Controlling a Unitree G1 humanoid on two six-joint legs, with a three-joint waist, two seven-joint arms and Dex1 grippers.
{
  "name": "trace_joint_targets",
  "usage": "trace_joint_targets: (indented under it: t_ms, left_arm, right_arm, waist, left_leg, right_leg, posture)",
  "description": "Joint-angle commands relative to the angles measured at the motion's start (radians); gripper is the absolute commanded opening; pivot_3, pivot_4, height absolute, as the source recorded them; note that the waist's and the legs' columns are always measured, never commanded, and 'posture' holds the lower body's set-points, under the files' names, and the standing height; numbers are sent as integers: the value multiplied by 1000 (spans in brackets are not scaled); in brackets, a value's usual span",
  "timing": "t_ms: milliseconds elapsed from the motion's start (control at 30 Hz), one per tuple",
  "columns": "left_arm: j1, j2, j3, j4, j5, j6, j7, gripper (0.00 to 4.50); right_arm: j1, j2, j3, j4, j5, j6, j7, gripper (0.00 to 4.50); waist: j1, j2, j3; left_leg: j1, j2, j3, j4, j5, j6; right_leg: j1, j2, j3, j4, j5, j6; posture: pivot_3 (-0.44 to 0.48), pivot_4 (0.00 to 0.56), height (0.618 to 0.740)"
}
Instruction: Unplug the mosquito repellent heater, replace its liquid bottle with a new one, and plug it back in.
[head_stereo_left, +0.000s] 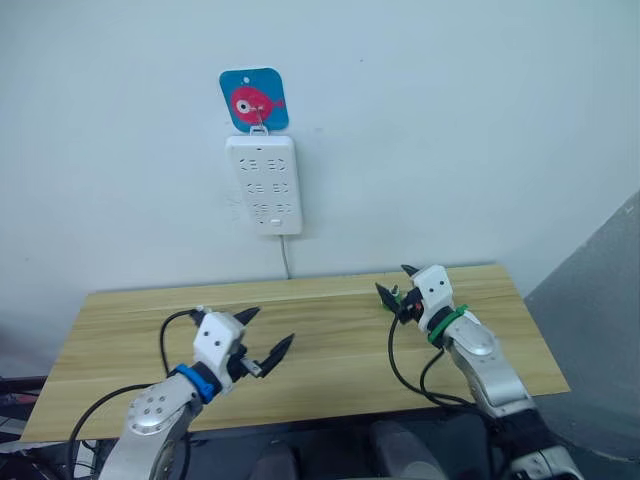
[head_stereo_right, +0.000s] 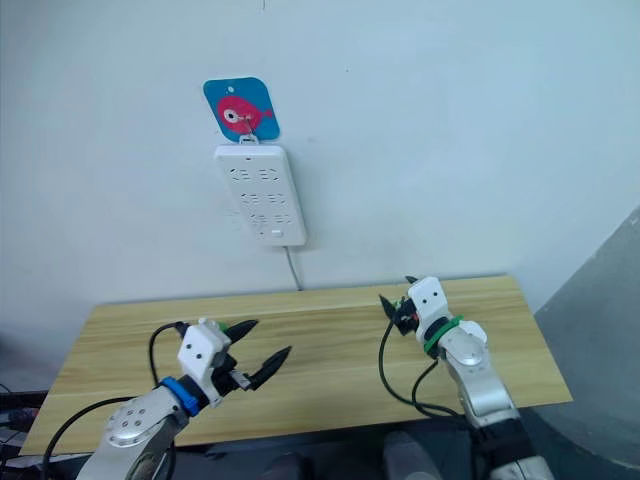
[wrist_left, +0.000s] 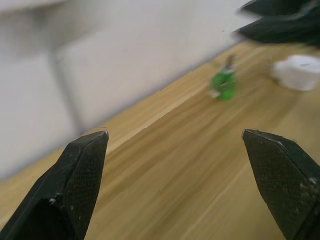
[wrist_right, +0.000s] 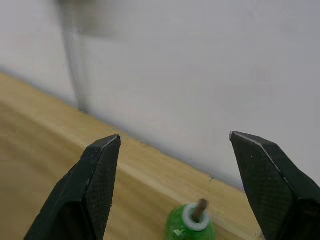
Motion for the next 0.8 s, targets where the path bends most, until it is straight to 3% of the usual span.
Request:
trace_joint_targets:
  t_ms: [33,167,333,600,633,800]
  left_arm:
    - [7,-4,90,71,-18,22,52,4500]
    - [-12,21,137,197,-19,7,33,4500]
    - [-106,45,173,394,-25,-5,8,4500]
    - [-195,63,168,532,1,-48,-19,4500]
    - [-240,78,154,585,18,-63,-30,4500]
    - [-397,111,121,783,61,-122,-67,4500]
  right_arm:
    - [-8,-79,64,-244,47,216,117,3620]
    - [-55,-178,114,-408,77,446,192,3620]
    - [-129,-184,124,-519,150,636,213,3620]
    - [-162,-181,126,-567,206,753,191,3620]
    - [-166,-186,129,-580,213,772,189,3620]
    - [-174,-204,131,-626,243,832,181,3620]
  waist:
    - [1,-3,9]
    - [6,-10,27]
    - [10,-15,55]
    - [28,-17,79]
    - [30,-17,86]
    - [40,-17,119]
  left_leg:
    - [0,0,0,0,0,0]
    - [3,0,1,1,0,0]
    - [-2,0,0,1,0,-1]
    - [-9,0,-2,-2,-1,-2]
    - [-8,0,-1,-3,-1,-2]
    - [-9,0,-2,-2,-1,-3]
  right_leg:
    - [0,0,0,0,0,-1]
    - [3,0,1,0,-3,-6]
    - [-2,0,0,0,-1,-3]
    - [-9,-2,-4,0,2,-7]
    - [-9,-3,-4,0,2,-7]
    - [-9,-3,-5,0,-1,-3]
  posture:
    - [-106,168,740]
    - [-106,197,740]
    - [-104,236,740]
    - [-103,254,740]
    - [-106,289,740]
    - [-119,295,740]
